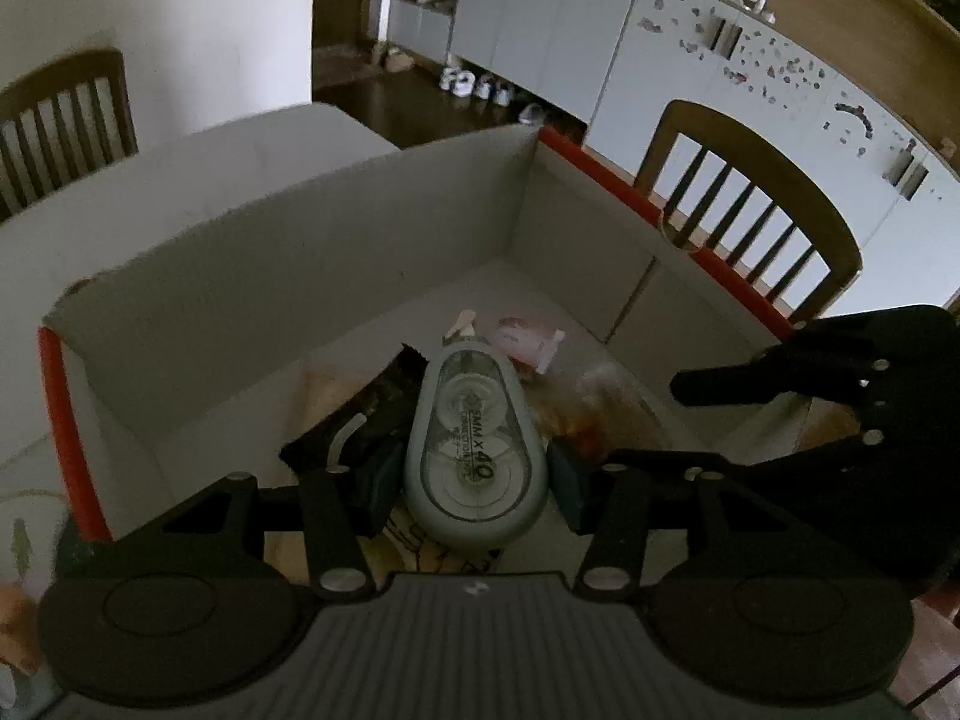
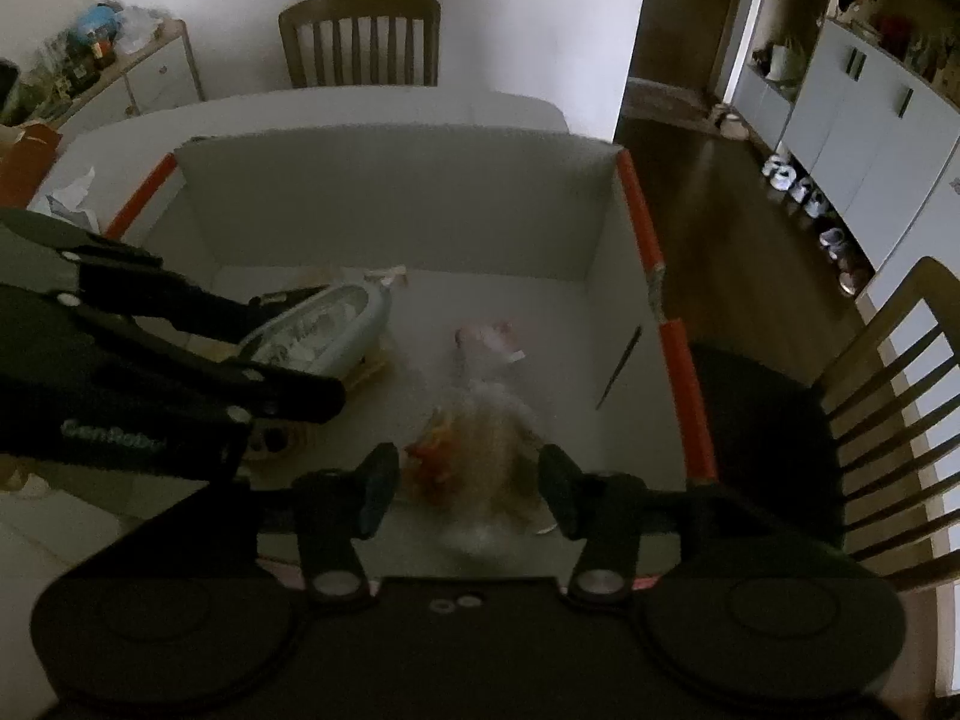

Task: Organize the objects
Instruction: 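Open the left tool to drop the tape dispenser while the right tool releases the swab bag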

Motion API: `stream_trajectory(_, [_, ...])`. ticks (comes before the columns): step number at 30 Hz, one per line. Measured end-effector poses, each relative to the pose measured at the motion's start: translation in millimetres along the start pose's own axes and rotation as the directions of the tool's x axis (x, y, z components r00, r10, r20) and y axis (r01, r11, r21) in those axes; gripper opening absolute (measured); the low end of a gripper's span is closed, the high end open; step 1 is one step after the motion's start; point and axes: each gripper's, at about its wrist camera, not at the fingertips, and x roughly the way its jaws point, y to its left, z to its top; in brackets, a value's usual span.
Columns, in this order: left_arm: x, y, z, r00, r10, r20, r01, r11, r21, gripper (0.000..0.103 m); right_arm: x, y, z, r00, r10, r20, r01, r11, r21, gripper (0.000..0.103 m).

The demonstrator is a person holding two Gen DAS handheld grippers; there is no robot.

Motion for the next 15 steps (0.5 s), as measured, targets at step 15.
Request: stream_trajectory(15, [-20.1,-4.6,-3.6,0.999,0.012,0.049,-0.013,1.000,0.019,0.064,-35.6,-7.1,-7.2,0.998,0.031,0.051,-0.033,0.999,0.038,0.063])
